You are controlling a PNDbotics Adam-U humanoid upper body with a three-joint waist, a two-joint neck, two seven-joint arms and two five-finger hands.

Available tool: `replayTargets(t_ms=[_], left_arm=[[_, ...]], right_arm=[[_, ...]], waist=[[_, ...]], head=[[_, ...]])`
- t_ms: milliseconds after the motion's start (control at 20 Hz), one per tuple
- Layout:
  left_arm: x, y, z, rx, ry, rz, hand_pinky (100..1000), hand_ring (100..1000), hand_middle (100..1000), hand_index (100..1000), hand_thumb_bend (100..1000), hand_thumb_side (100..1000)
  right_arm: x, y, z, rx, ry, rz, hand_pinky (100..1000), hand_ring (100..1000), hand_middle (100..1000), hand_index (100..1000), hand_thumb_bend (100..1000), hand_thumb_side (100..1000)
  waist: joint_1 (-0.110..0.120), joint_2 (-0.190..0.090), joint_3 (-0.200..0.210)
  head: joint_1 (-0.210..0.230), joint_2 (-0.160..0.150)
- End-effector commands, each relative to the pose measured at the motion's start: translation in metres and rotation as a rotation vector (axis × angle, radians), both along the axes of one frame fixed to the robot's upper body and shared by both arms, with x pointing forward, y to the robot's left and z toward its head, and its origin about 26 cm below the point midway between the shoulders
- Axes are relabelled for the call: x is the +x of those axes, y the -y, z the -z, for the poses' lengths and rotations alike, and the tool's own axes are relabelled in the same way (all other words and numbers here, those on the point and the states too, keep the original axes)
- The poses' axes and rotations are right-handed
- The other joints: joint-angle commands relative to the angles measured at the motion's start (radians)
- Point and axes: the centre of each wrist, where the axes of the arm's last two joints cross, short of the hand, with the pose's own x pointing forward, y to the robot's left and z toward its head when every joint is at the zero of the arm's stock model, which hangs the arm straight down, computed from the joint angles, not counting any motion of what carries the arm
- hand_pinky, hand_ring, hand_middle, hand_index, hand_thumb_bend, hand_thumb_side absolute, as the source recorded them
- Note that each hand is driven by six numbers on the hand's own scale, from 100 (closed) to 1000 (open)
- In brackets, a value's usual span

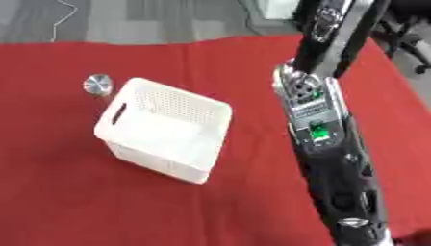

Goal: Pick up objects on the table and place them in the box.

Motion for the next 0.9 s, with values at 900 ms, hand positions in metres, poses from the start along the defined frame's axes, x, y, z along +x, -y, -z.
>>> replayTargets(t_ms=[900], left_arm=[[-0.003,-0.014,-0.010,0.204,-0.002,-0.021,666,559,856,881,205,876]], right_arm=[[-0.003,0.002,-0.008,0.050,0.154,-0.073,697,690,685,717,100,1000]], waist=[[0.013,-0.018,-0.015]], head=[[-0.025,0.000]])
